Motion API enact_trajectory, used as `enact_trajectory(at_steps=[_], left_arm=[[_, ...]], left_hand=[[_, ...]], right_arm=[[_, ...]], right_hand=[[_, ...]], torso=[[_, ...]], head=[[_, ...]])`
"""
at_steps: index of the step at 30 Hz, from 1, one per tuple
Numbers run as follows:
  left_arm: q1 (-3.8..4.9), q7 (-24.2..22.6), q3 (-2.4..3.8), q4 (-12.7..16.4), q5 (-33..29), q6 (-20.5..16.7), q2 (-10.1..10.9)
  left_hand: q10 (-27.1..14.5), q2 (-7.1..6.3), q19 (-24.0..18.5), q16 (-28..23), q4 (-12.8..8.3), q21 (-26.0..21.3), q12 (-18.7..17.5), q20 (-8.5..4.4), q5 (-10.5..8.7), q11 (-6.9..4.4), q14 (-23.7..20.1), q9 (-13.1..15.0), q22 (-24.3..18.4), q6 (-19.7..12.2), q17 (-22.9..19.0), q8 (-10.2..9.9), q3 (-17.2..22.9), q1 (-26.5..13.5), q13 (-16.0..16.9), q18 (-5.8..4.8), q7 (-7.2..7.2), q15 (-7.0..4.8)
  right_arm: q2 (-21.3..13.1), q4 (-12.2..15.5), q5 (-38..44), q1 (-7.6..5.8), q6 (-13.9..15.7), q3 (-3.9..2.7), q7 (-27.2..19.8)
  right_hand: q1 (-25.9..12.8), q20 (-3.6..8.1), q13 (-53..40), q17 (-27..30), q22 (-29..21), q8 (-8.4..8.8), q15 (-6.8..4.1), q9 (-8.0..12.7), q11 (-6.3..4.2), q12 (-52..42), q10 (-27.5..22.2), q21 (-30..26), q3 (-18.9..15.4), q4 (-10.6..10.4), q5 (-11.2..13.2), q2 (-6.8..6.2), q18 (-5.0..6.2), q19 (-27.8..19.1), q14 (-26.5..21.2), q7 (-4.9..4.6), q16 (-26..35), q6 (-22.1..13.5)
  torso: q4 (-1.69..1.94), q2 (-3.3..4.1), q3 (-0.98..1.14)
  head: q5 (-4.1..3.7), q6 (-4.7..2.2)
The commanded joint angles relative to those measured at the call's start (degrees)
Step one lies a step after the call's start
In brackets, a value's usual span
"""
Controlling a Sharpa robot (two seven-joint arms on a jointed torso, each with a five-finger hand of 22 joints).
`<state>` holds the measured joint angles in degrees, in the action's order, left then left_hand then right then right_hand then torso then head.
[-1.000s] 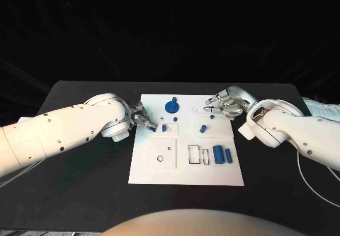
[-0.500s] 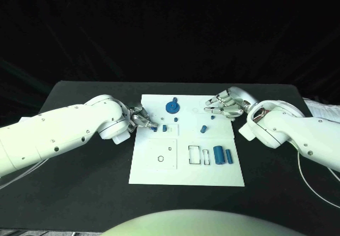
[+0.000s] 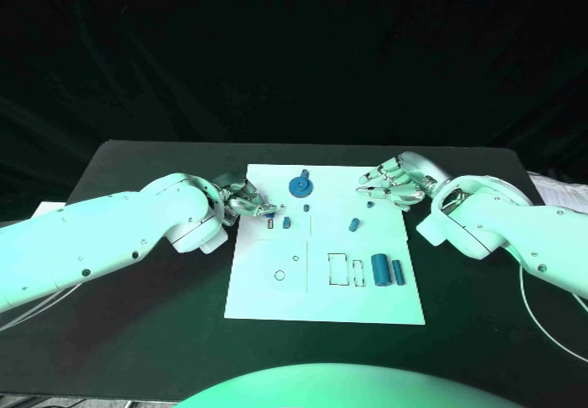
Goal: Assemble the parts on the task board
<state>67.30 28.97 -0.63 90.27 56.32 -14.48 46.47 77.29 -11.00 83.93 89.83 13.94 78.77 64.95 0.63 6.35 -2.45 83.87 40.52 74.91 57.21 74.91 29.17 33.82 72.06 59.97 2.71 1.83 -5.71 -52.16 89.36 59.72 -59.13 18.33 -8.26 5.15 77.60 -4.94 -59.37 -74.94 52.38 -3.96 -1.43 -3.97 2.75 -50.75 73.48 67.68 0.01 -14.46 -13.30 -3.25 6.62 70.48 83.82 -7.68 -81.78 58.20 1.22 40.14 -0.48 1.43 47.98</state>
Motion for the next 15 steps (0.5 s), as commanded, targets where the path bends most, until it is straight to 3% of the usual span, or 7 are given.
enact_trajectory(at_steps=[1, 8, 15], left_arm=[[-0.40, -2.2, -0.05, 1.0, 8.8, -6.4, 0.3], [-1.89, -0.1, -0.21, 2.8, 19.3, -11.7, 0.4], [-3.37, 3.1, -0.35, 3.3, 23.8, -12.3, -0.1]], left_hand=[[0.5, 0.31, 2.1, 0.2, -7.1, 0.4, 0.5, 0.32, -0.48, 0.13, 6.1, 0.1, 9.0, -0.4, 15.1, 0.3, 7.6, -0.1, 0.3, -0.11, -0.09, 0.32], [1.4, 0.03, 2.2, 0.2, -6.9, 0.4, 2.4, 0.22, -0.81, -0.10, 6.1, 0.2, 9.1, -0.2, 15.1, 1.2, 7.8, -0.2, 2.3, -0.12, -0.36, 0.17], [1.5, -0.26, 2.2, 0.2, -6.6, 0.5, 2.9, 0.14, -0.81, -0.22, 6.1, 0.3, 9.2, 0.0, 15.1, 1.8, 8.2, -0.4, 2.7, -0.13, -0.51, 0.08]], right_arm=[[-0.1, 0.2, 0.1, 0.05, -0.6, 0.01, -0.5], [-0.2, 0.3, 0.1, 0.05, -0.5, 0.01, -0.5], [-0.3, 0.4, 0.1, 0.05, -0.3, 0.01, -0.6]], right_hand=[[0.2, 0.09, 0.0, -2.9, 0.0, 0.07, 0.05, 0.0, 0.05, -0.2, -0.2, -0.2, -0.4, -0.1, -0.3, 0.52, 0.64, -0.3, 3.5, -0.13, 0.3, -0.3], [0.2, 0.09, 0.0, -2.9, 0.0, 0.07, 0.05, 0.0, 0.05, -0.2, -0.2, -0.2, -0.4, -0.1, -0.3, 0.52, 0.64, -0.3, 3.5, -0.13, 0.3, -0.3], [0.2, 0.09, 0.0, -2.9, 0.0, 0.07, 0.05, 0.0, 0.05, -0.2, -0.2, -0.2, -0.4, -0.1, -0.3, 0.52, 0.64, -0.3, 3.5, -0.13, 0.3, -0.3]], torso=[[0.01, -0.04, 0.00], [0.02, -0.11, 0.06], [0.00, -0.04, -0.03]], head=[[0.15, -0.01], [0.45, 0.26], [0.59, 0.11]])
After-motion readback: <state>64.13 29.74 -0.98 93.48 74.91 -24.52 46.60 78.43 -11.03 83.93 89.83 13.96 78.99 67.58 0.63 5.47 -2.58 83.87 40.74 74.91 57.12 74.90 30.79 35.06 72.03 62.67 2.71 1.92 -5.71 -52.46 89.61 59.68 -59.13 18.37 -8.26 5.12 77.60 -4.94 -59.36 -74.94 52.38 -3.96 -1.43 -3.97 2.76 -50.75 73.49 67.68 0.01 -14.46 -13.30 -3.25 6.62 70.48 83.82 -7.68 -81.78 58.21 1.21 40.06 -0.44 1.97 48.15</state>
